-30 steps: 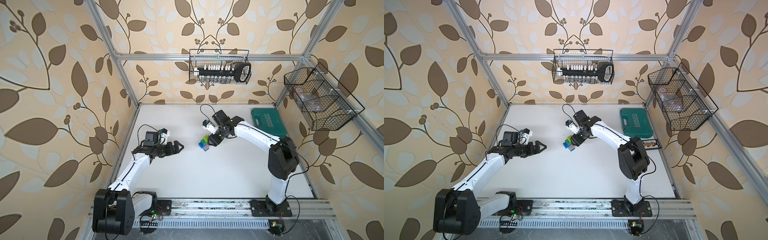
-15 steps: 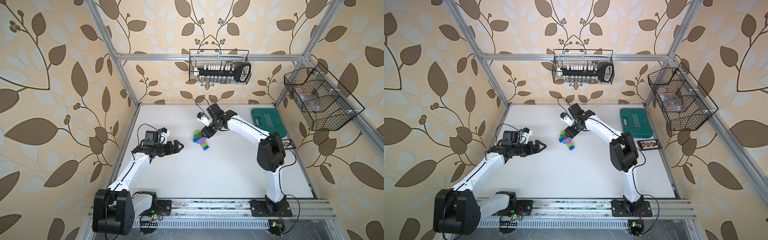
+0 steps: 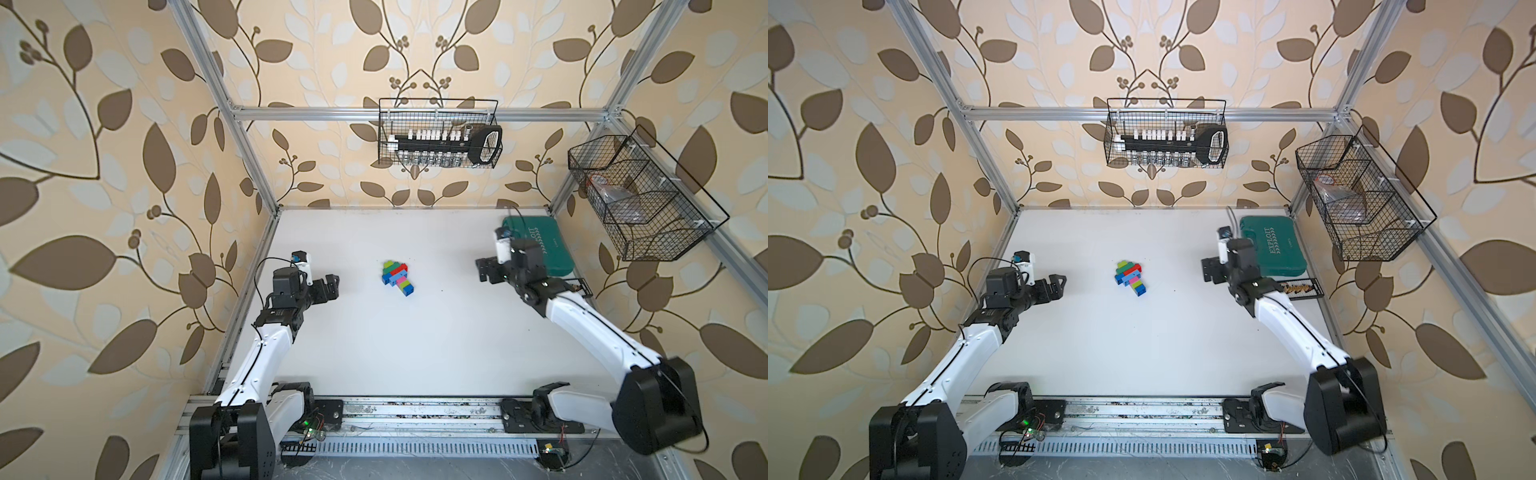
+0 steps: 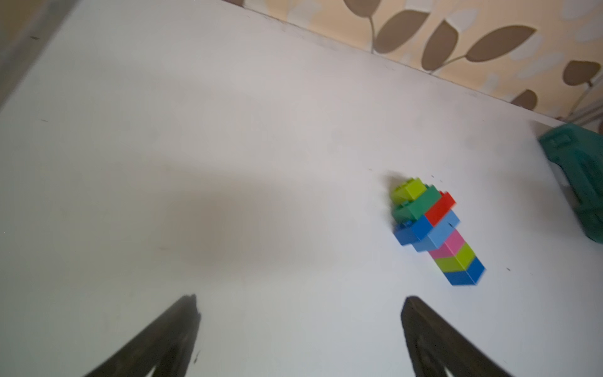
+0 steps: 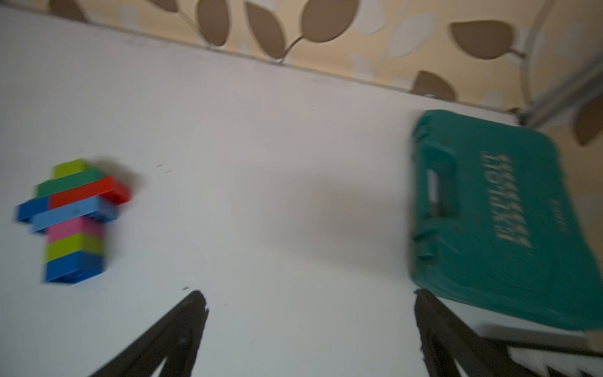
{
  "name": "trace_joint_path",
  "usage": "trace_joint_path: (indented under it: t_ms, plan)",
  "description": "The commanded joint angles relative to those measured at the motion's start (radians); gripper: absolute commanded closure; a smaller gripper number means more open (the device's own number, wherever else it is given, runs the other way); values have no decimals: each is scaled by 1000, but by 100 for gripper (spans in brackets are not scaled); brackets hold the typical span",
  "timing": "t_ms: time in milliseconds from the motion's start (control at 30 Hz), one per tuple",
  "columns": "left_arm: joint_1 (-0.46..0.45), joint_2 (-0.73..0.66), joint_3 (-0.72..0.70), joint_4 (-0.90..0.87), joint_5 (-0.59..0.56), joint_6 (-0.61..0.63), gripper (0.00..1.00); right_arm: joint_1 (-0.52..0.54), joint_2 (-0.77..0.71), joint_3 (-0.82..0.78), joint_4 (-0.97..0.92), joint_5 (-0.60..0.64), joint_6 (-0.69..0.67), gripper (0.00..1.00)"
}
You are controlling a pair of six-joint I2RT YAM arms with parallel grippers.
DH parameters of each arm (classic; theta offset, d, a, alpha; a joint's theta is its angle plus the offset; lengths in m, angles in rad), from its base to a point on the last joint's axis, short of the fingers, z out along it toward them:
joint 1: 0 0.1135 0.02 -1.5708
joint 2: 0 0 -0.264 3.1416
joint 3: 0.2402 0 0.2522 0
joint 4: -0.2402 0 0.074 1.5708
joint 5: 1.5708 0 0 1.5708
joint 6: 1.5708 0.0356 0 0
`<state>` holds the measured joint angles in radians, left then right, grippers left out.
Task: Assemble a spoon with lego
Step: Adjust the lego brick at the center of the board, then reset both arms
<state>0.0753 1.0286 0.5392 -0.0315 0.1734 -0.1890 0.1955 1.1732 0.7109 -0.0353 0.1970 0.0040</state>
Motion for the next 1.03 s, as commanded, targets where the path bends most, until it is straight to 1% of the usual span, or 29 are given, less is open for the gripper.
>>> trace_joint_path:
  t_ms: [0,67,100,133,167,200,233,267,300,333,367,400,433,467,500,533,600,633,867,900,1000]
  plan:
    - [82,62,-60,241,-120,34,1,-16,-50,-271,440,203,5,2]
    - [90,119,-133,431,-104,33,1,-28,-1,-367,626,232,5,2]
    - [91,159,-165,527,-112,28,1,-39,62,-402,730,235,-15,2]
    - [91,203,-165,547,-139,36,1,-47,120,-407,789,285,-12,2]
    - [92,245,-161,569,-170,47,1,-48,138,-403,811,296,-8,2]
    - [92,267,-132,533,-195,38,1,-77,144,-399,803,219,23,2]
    - [92,287,-146,602,-174,54,1,-111,196,-422,895,162,51,2]
    - [100,320,-180,710,-147,36,1,-128,272,-441,1008,142,52,2]
    - [99,386,-216,823,-120,46,1,-144,338,-443,1065,83,39,2]
    - [98,482,-252,1006,-82,71,1,-139,363,-419,1064,81,26,2]
    - [97,499,-257,1029,-46,85,1,-136,342,-383,954,92,34,2]
    - [95,450,-228,898,-36,90,1,-142,328,-340,840,90,60,2]
    - [85,438,-213,855,-54,99,1,-143,350,-361,925,85,43,2]
    - [82,473,-220,917,-63,100,1,-143,351,-363,934,83,38,2]
    - [81,470,-216,907,-66,98,1,-143,328,-360,891,85,46,2]
    - [81,443,-198,826,-70,95,1,-143,326,-358,879,85,51,2]
    - [81,461,-192,843,-105,81,1,-143,332,-361,902,87,45,2]
    - [80,451,-177,795,-106,79,1,-143,324,-358,879,86,49,2]
    - [76,458,-171,793,-110,82,1,-143,348,-341,880,81,47,2]
    - [77,459,-171,794,-110,82,1,-146,342,-339,861,78,49,2]
    - [75,456,-172,796,-112,82,1,-144,329,-355,881,80,46,2]
